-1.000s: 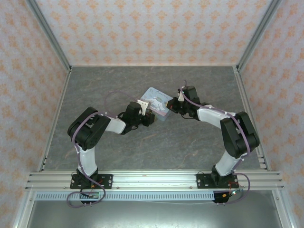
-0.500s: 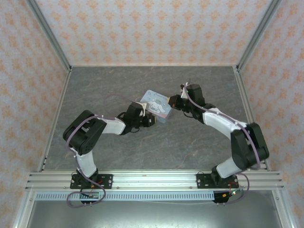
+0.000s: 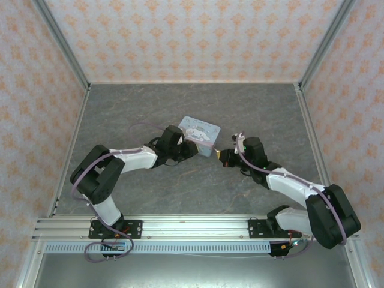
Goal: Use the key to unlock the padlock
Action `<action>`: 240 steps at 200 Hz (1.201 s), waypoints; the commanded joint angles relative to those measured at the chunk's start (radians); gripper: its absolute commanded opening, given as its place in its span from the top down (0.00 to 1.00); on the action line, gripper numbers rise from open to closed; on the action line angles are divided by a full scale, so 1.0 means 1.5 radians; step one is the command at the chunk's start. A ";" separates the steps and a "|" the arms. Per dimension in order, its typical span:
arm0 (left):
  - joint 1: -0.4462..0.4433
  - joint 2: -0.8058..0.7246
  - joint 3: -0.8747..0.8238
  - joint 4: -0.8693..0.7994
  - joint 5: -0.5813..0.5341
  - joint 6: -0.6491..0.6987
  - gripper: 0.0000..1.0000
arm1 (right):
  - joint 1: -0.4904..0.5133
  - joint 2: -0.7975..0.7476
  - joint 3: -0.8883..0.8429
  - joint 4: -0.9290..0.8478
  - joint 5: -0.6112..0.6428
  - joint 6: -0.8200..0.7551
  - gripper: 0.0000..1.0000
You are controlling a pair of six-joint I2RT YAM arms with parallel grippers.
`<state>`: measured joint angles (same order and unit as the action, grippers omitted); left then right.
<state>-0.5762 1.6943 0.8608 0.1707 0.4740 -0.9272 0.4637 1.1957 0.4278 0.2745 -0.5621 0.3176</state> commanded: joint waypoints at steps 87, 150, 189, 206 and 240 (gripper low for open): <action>-0.007 -0.059 0.054 -0.092 0.047 -0.110 0.88 | 0.130 0.089 -0.007 0.182 0.109 -0.076 1.00; -0.010 -0.073 0.060 -0.115 0.050 -0.114 0.89 | 0.138 0.132 -0.010 0.234 0.133 -0.083 1.00; -0.011 -0.076 0.063 -0.123 0.053 -0.116 0.88 | 0.138 0.147 -0.005 0.259 0.114 -0.083 1.00; -0.012 -0.076 0.065 -0.124 0.054 -0.119 0.88 | 0.138 0.151 -0.001 0.261 0.111 -0.083 1.00; -0.014 -0.076 0.066 -0.127 0.056 -0.119 0.88 | 0.139 0.159 0.005 0.268 0.101 -0.081 1.00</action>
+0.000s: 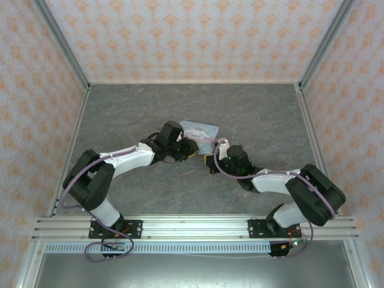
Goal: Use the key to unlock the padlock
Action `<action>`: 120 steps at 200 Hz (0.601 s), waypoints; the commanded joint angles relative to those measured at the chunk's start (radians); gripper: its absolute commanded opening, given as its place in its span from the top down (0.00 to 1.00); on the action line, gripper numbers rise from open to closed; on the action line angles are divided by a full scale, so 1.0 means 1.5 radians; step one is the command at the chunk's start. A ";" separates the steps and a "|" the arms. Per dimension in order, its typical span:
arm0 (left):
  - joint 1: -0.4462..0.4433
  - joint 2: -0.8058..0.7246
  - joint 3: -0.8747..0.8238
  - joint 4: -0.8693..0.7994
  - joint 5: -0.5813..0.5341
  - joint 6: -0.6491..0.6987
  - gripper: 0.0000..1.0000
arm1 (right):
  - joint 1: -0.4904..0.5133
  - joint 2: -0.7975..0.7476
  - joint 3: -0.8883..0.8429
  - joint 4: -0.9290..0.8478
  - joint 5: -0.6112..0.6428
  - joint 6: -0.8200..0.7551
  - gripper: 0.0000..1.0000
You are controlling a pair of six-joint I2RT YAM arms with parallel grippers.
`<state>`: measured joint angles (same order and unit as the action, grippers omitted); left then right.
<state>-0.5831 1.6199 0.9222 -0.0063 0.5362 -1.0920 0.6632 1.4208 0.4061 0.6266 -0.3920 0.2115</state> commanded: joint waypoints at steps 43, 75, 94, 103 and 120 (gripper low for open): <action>-0.009 -0.024 0.026 -0.011 0.014 -0.009 0.88 | 0.007 0.018 0.020 0.045 -0.023 -0.004 1.00; -0.009 -0.023 0.026 -0.014 0.013 -0.008 0.88 | 0.007 0.015 0.018 0.050 -0.024 -0.002 1.00; -0.009 -0.022 0.025 -0.015 0.012 -0.007 0.88 | 0.007 0.009 0.013 0.050 -0.017 -0.002 1.00; -0.009 -0.021 0.026 -0.015 0.012 -0.007 0.88 | 0.007 0.006 0.012 0.050 -0.018 -0.001 1.00; -0.009 -0.020 0.027 -0.018 0.010 -0.006 0.88 | 0.007 0.003 0.011 0.049 -0.018 -0.001 1.00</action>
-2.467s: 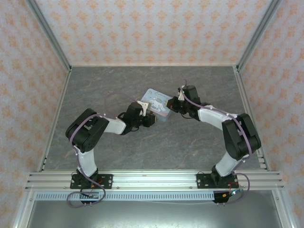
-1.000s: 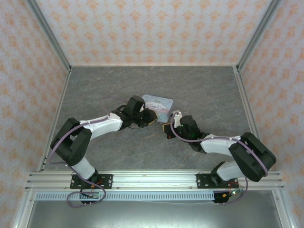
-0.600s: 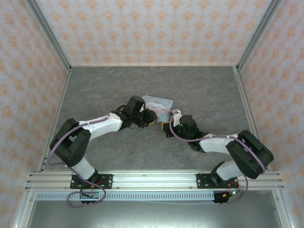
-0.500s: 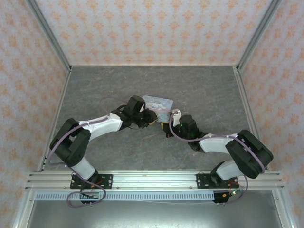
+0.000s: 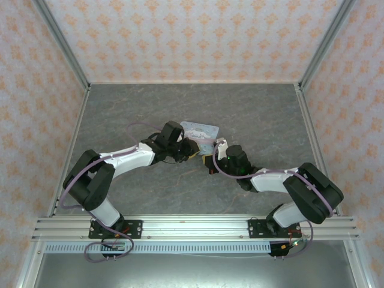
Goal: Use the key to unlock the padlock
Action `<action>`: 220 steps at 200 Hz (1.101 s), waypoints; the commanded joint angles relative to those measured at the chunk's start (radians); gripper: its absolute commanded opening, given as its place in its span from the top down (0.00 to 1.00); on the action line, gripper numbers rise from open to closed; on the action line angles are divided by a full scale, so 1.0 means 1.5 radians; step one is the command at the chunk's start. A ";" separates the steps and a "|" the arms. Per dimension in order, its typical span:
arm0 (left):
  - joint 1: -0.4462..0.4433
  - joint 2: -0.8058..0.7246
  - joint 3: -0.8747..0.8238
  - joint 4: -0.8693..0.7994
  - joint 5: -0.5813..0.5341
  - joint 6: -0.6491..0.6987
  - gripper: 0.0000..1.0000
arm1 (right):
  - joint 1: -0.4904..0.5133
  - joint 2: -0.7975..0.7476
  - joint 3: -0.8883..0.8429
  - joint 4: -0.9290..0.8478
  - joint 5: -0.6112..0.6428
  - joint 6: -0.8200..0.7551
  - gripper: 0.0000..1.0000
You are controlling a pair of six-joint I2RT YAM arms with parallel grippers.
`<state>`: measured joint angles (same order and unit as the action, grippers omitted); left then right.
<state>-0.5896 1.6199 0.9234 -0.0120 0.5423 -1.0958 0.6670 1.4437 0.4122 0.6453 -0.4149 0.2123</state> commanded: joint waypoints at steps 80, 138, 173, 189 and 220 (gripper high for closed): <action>-0.005 -0.011 0.033 -0.018 0.005 -0.001 0.88 | 0.004 -0.030 -0.013 0.036 0.004 0.005 1.00; -0.005 -0.007 0.034 -0.019 0.008 -0.003 0.88 | 0.004 -0.035 -0.018 0.041 0.018 0.008 1.00; -0.006 -0.008 0.034 -0.022 0.010 -0.003 0.88 | 0.004 -0.026 -0.007 0.043 0.016 0.005 1.00; -0.006 -0.009 0.033 -0.023 0.010 -0.003 0.88 | 0.004 -0.019 -0.003 0.042 0.015 0.003 1.00; -0.007 -0.010 0.033 -0.025 0.010 -0.003 0.88 | 0.004 -0.007 0.000 0.056 0.014 0.007 1.00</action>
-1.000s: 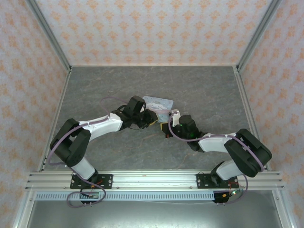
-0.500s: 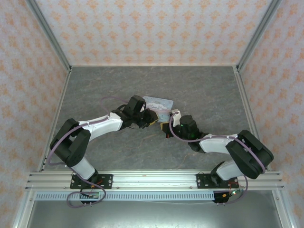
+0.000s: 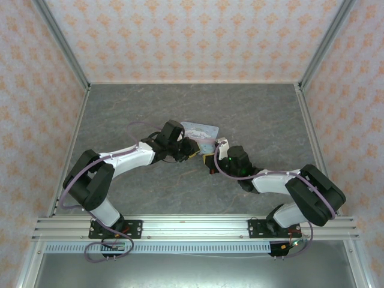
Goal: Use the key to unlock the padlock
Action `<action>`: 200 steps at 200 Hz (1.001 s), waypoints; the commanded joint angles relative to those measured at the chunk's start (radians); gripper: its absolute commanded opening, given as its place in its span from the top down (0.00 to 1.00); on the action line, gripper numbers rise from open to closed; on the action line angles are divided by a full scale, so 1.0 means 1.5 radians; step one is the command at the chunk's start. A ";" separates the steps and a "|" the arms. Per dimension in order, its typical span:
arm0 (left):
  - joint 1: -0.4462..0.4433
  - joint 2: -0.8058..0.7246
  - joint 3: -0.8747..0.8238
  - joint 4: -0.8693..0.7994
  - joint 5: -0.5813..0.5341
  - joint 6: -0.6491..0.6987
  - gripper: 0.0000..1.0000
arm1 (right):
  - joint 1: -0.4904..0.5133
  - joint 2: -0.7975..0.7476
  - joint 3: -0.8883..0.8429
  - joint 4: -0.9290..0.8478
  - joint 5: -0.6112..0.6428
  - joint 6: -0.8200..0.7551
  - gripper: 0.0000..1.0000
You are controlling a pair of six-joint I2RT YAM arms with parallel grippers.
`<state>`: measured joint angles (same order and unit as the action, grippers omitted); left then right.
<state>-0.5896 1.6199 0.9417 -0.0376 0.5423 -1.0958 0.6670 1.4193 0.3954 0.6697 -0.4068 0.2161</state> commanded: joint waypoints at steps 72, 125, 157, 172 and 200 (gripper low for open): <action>-0.011 -0.012 0.022 -0.011 0.010 -0.006 0.88 | 0.004 0.008 0.017 0.043 0.023 -0.002 1.00; -0.015 -0.016 0.018 -0.002 0.012 -0.028 0.88 | 0.004 0.007 0.017 0.067 0.031 -0.002 1.00; -0.019 -0.021 0.018 0.001 0.011 -0.034 0.89 | 0.004 0.019 0.020 0.094 0.012 0.009 1.00; -0.022 -0.022 0.018 0.005 0.013 -0.039 0.89 | 0.004 0.027 0.021 0.114 0.009 0.016 1.00; -0.029 -0.017 0.016 0.029 0.026 -0.059 0.89 | 0.004 0.040 0.032 0.126 0.003 0.015 1.00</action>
<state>-0.5961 1.6199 0.9421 -0.0330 0.5339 -1.1446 0.6716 1.4654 0.3969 0.7429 -0.3931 0.2279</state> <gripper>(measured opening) 0.205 0.040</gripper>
